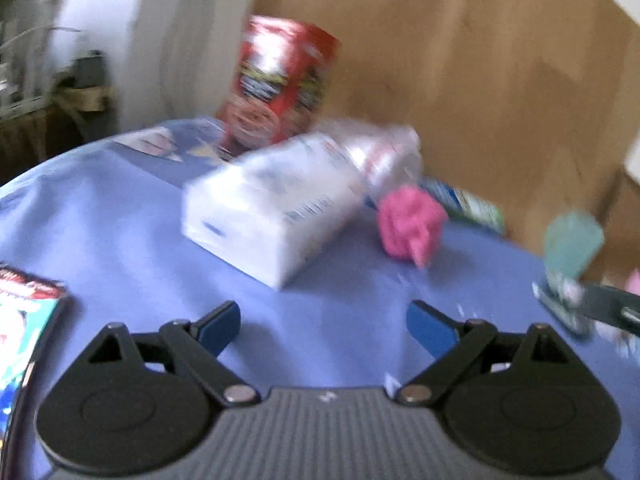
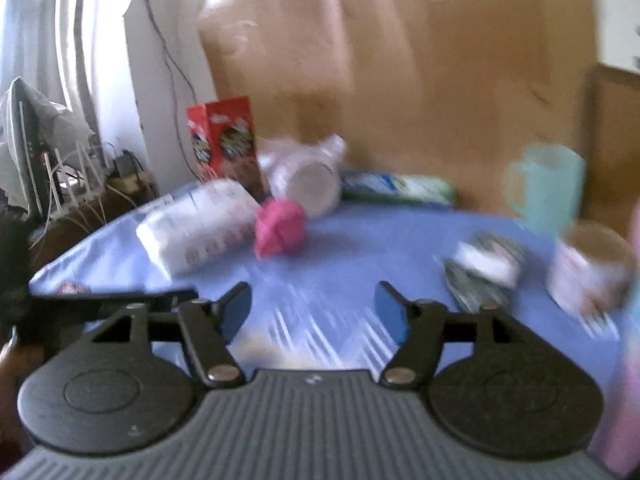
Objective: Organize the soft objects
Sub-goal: 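Grasp the pink fluffy towel ball with the right gripper, then carry the pink towel ball with the right gripper into the tin and release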
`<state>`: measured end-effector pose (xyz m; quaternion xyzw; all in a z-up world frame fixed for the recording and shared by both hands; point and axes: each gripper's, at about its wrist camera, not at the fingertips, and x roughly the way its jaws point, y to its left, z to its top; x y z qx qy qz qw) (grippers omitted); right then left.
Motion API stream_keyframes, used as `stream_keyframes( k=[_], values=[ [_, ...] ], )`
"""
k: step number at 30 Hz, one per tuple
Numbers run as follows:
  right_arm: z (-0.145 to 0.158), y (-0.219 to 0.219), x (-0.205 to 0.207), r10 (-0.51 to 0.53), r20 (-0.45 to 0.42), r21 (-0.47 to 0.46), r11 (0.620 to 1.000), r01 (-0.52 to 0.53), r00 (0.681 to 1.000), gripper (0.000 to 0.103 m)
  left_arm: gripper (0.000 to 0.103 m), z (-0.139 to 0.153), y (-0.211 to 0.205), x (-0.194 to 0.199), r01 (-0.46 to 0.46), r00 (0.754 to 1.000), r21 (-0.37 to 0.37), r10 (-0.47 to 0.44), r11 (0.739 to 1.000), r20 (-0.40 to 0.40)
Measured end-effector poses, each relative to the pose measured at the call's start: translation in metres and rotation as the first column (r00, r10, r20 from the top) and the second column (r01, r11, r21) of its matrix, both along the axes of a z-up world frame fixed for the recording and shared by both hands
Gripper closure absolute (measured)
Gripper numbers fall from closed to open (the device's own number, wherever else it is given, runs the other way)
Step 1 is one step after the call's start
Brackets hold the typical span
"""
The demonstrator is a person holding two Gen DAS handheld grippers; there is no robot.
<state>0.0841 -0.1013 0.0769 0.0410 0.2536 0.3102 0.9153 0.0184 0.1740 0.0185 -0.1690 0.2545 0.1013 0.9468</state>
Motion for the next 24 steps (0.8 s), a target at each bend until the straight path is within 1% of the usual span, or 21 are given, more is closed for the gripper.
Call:
stream_keyframes(
  k=[2,4,8,10,11,12,14,16,17,20,21,24],
  values=[
    [-0.003,0.027,0.026,0.014,-0.024,0.005,1.0,-0.013,1.0,0.026,0.009,0.001,0.004,-0.008,-0.044,0.998,-0.015,0.044,0.999,0.037],
    [-0.01,0.051,0.052,0.021,-0.069,0.012,1.0,-0.021,0.997,0.026,0.009,0.002,0.007,-0.01,-0.052,0.997,-0.016,0.053,0.999,0.062],
    [-0.025,0.087,0.09,0.016,-0.166,0.02,1.0,-0.013,0.986,0.026,0.009,0.003,0.002,-0.007,-0.044,0.996,0.027,0.042,0.999,0.078],
    [-0.031,0.1,0.1,0.005,-0.197,-0.006,1.0,-0.007,0.98,0.028,0.009,0.006,-0.003,-0.01,-0.043,0.995,0.053,0.038,0.998,0.097],
    [-0.033,0.106,0.102,0.006,-0.209,-0.027,1.0,-0.012,0.978,0.046,0.009,0.006,-0.005,-0.011,-0.041,0.994,0.061,0.035,0.997,0.101],
    [-0.035,0.108,0.101,0.014,-0.219,-0.041,0.999,-0.024,0.976,0.055,0.009,0.006,-0.004,-0.01,-0.04,0.994,0.061,0.034,0.997,0.103],
    [-0.033,0.102,0.09,0.018,-0.199,-0.041,0.999,-0.027,0.98,0.056,0.009,0.006,-0.001,-0.008,-0.042,0.994,0.044,0.038,0.998,0.107],
    [-0.031,0.092,0.075,0.027,-0.181,-0.062,0.997,-0.039,0.983,0.056,0.009,0.005,0.002,-0.008,-0.046,0.993,0.028,0.042,0.999,0.11],
    [-0.029,0.083,0.062,0.036,-0.174,-0.07,0.996,-0.049,0.984,0.056,0.009,0.005,0.002,-0.009,-0.045,0.993,0.026,0.042,0.999,0.111],
    [-0.027,0.059,0.027,0.074,-0.168,-0.078,0.993,-0.088,0.983,0.056,0.009,0.006,0.0,-0.012,-0.048,0.991,0.039,0.042,0.998,0.123],
    [-0.025,0.046,0.008,0.086,-0.168,-0.077,0.992,-0.1,0.982,0.056,0.009,0.006,-0.002,-0.013,-0.047,0.991,0.044,0.041,0.998,0.127],
    [-0.021,0.01,-0.035,0.094,-0.178,-0.059,0.993,-0.106,0.979,0.056,0.009,0.007,-0.006,-0.014,-0.034,0.991,0.065,0.025,0.997,0.132]
  ],
)
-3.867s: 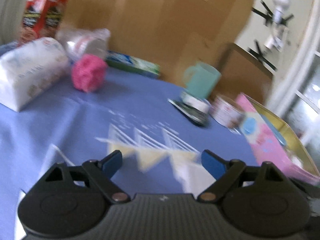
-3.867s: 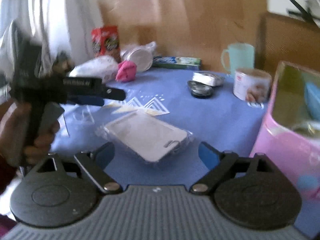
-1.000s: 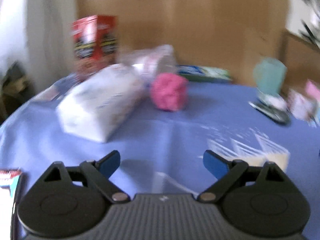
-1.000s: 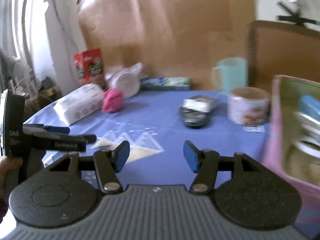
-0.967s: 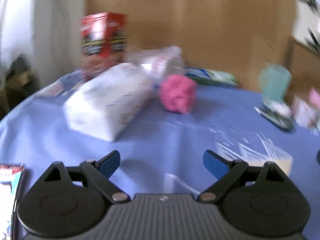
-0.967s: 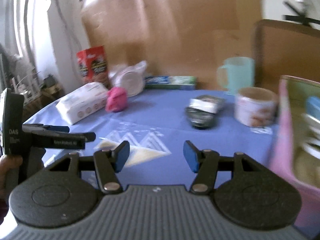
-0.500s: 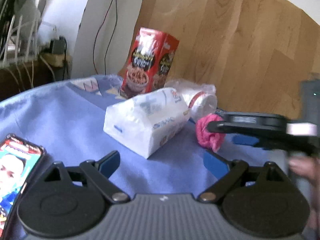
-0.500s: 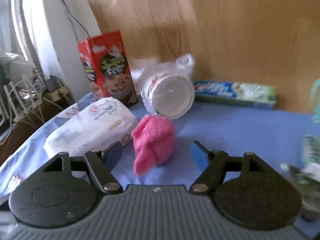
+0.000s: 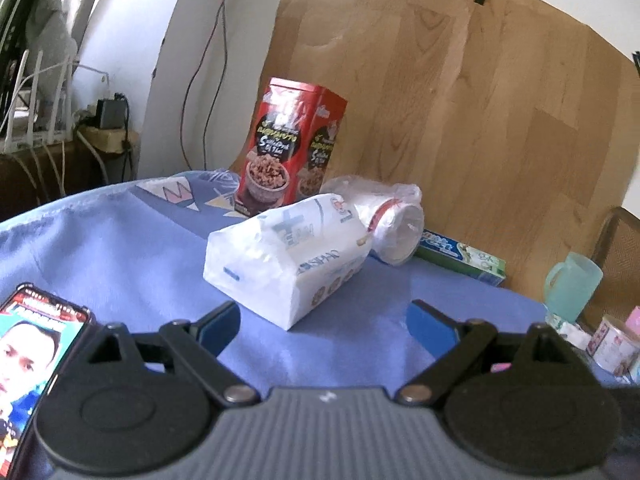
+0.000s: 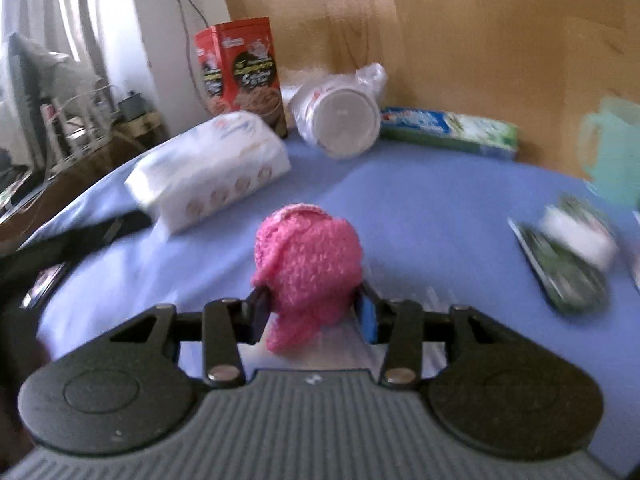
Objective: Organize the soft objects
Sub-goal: 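Carry the pink towel ball with the right gripper into the tin and release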
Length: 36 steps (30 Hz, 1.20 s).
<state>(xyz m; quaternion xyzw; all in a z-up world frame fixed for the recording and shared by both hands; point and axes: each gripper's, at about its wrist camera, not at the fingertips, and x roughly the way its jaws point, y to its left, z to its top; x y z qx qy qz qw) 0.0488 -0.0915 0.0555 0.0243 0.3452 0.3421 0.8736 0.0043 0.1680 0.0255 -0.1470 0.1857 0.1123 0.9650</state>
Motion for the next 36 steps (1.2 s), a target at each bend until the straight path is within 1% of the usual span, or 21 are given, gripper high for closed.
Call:
stream_keyframes(
  k=[2,5,6,7,9,10,11,12,14,16,18,20,22,24,25,27,29,32,34,35,36],
  values=[
    [0.004,-0.025,-0.03,-0.021,0.0,0.013,1.0,0.021,1.0,0.056,0.009,0.001,-0.004,0.001,0.02,1.0,0.015,-0.019,1.0,-0.009],
    [0.009,-0.059,-0.071,-0.081,0.044,-0.001,0.997,0.081,0.996,0.056,0.007,0.005,-0.018,-0.001,0.102,0.995,0.01,-0.102,0.995,-0.024],
    [0.009,-0.069,-0.081,-0.109,0.059,-0.011,0.994,0.11,0.992,0.056,0.005,0.007,-0.026,-0.005,0.162,0.986,-0.036,-0.163,0.986,-0.022],
    [0.008,-0.076,-0.088,-0.14,0.069,-0.02,0.99,0.142,0.988,0.056,0.005,0.007,-0.035,-0.008,0.237,0.971,-0.095,-0.24,0.967,-0.015],
    [0.004,-0.09,-0.097,-0.2,0.065,-0.022,0.979,0.202,0.978,0.055,0.005,0.008,-0.059,-0.01,0.38,0.922,-0.173,-0.387,0.909,-0.01],
    [0.001,-0.097,-0.1,-0.22,0.057,-0.01,0.975,0.221,0.974,0.055,0.005,0.008,-0.078,-0.011,0.457,0.883,-0.191,-0.468,0.868,-0.014],
    [-0.001,-0.101,-0.099,-0.233,0.046,0.005,0.973,0.233,0.971,0.054,0.005,0.008,-0.094,-0.011,0.51,0.852,-0.196,-0.524,0.838,-0.022],
    [-0.004,-0.104,-0.098,-0.243,0.035,0.018,0.97,0.243,0.969,0.053,0.004,0.009,-0.112,-0.011,0.568,0.811,-0.196,-0.584,0.799,-0.032],
    [-0.006,-0.105,-0.099,-0.254,0.032,0.032,0.967,0.253,0.967,0.052,0.004,0.01,-0.142,-0.011,0.646,0.746,-0.184,-0.664,0.74,-0.053],
    [-0.008,-0.101,-0.102,-0.248,0.058,0.025,0.969,0.247,0.967,0.052,0.006,0.009,-0.168,-0.01,0.681,0.709,-0.165,-0.699,0.714,-0.096],
    [-0.009,-0.1,-0.108,-0.241,0.085,0.014,0.971,0.24,0.967,0.055,0.021,0.005,-0.184,-0.006,0.696,0.683,-0.177,-0.718,0.696,-0.136],
    [-0.008,-0.1,-0.114,-0.249,0.111,0.008,0.968,0.25,0.962,0.057,0.041,0.002,-0.191,-0.003,0.718,0.645,-0.231,-0.753,0.656,-0.133],
    [-0.006,-0.113,-0.117,-0.26,0.12,0.024,0.966,0.259,0.958,0.058,0.049,0.007,-0.195,-0.002,0.736,0.62,-0.257,-0.776,0.626,-0.115],
    [-0.001,-0.124,-0.122,-0.275,0.144,0.048,0.961,0.271,0.951,0.059,0.049,0.016,-0.202,-0.002,0.751,0.611,-0.242,-0.785,0.615,-0.099],
    [0.003,-0.129,-0.126,-0.286,0.168,0.061,0.958,0.28,0.943,0.059,0.049,0.024,-0.207,-0.003,0.765,0.602,-0.229,-0.795,0.602,-0.08],
    [0.014,-0.138,-0.133,-0.316,0.227,0.086,0.949,0.304,0.921,0.059,0.049,0.037,-0.22,-0.002,0.794,0.576,-0.207,-0.816,0.572,-0.045],
    [0.024,-0.151,-0.138,-0.362,0.27,0.121,0.932,0.341,0.892,0.059,0.045,0.052,-0.236,0.0,0.823,0.546,-0.175,-0.838,0.54,-0.014],
    [0.033,-0.173,-0.137,-0.429,0.309,0.142,0.903,0.405,0.849,0.058,0.043,0.066,-0.269,0.006,0.854,0.506,-0.13,-0.862,0.503,-0.012],
    [0.034,-0.185,-0.13,-0.473,0.316,0.129,0.881,0.456,0.823,0.058,0.039,0.069,-0.292,0.012,0.864,0.494,-0.099,-0.869,0.494,-0.029],
    [0.033,-0.191,-0.124,-0.495,0.308,0.125,0.868,0.481,0.813,0.057,0.032,0.068,-0.303,0.017,0.862,0.499,-0.081,-0.866,0.5,-0.042],
    [0.032,-0.196,-0.118,-0.511,0.297,0.121,0.858,0.499,0.806,0.054,0.03,0.066,-0.313,0.022,0.854,0.513,-0.068,-0.856,0.516,-0.059]
  ],
)
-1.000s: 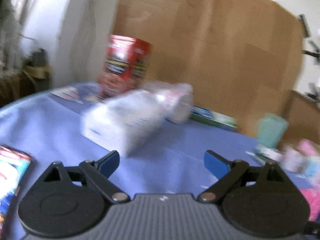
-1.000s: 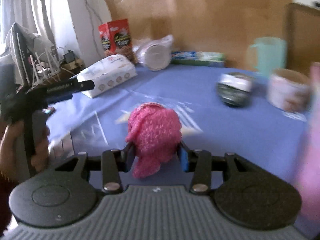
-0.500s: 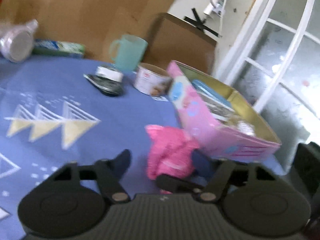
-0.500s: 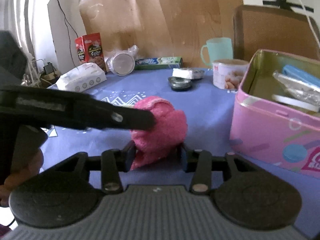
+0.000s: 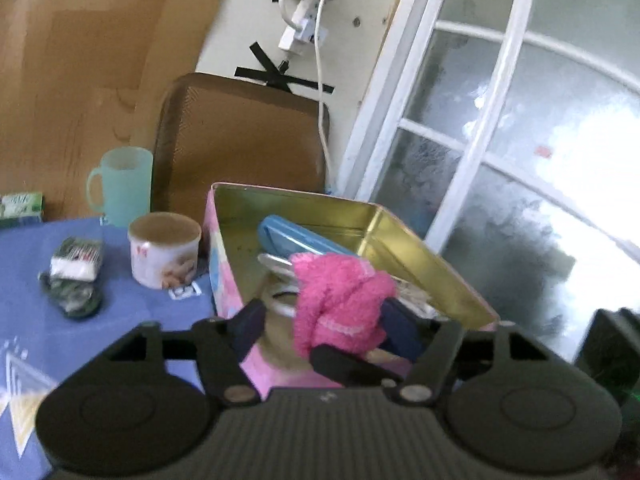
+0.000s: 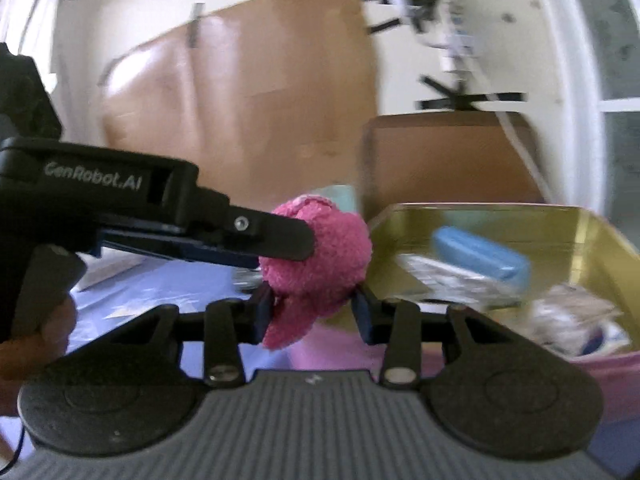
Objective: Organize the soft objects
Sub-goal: 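Carry the pink towel ball with the right gripper into the tin and release, then withdraw the right gripper from the tin back over the table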
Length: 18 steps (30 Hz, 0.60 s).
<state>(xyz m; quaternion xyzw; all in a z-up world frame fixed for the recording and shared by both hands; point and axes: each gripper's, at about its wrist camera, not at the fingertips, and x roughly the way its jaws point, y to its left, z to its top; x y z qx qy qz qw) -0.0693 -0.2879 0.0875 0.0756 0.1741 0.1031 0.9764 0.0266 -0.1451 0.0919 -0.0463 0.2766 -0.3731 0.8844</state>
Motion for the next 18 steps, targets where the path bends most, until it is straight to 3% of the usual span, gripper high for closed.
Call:
stream_keyframes(
  k=[3,7,13,18],
  values=[
    [-0.011,-0.015,0.015,-0.095,-0.04,-0.014,0.995,0.095,0.995,0.034,0.028,-0.008,-0.022,0.016,-0.079,0.997,0.087,0.08,0.993,-0.004],
    [-0.019,-0.033,0.011,-0.136,-0.036,0.042,0.99,0.138,0.99,0.033,0.026,-0.017,-0.017,0.022,-0.117,0.992,0.098,0.121,0.988,-0.036],
    [-0.019,-0.049,-0.001,-0.203,-0.014,0.115,0.972,0.203,0.979,0.033,0.025,-0.021,-0.014,0.016,-0.166,0.985,0.161,0.172,0.973,-0.018],
    [-0.012,-0.057,-0.007,-0.238,-0.012,0.174,0.956,0.236,0.971,0.033,0.018,-0.019,-0.012,0.004,-0.184,0.982,0.193,0.187,0.964,0.006]
  ],
)
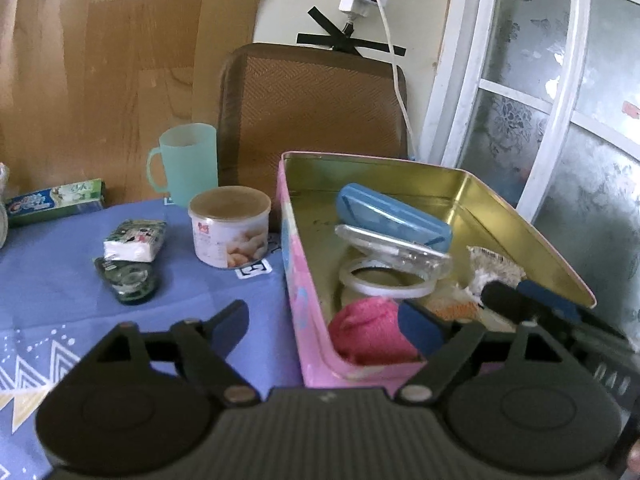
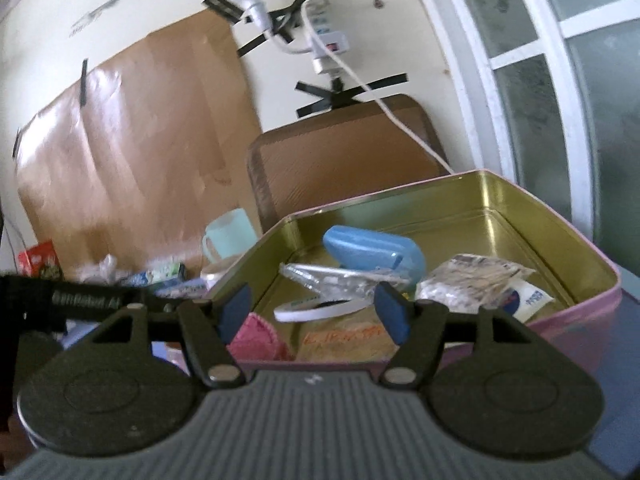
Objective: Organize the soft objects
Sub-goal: 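Withdraw the right gripper from the tin back over the table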
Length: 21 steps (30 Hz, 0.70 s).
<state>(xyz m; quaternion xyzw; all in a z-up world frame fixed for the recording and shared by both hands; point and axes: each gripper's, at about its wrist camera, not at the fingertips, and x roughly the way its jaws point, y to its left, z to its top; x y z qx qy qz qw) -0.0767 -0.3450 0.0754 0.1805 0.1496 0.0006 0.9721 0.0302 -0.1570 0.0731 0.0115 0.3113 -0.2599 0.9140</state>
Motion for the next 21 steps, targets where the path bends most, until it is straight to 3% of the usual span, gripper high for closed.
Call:
stream_keyframes(
  k=[8,21],
  values=[
    [0.002,-0.005,0.001,-0.01,-0.007,0.079,0.997,0.011,1.0,0.033,0.015,0.002,0.006,-0.012,-0.007,0.999,0.037,0.006,0.999,0.034],
    [0.006,0.014,0.009,0.041,-0.027,0.07,0.997,-0.039,0.999,0.033,0.013,-0.002,0.036,-0.013,-0.062,0.996,0.043,0.059,0.997,0.064]
  ],
)
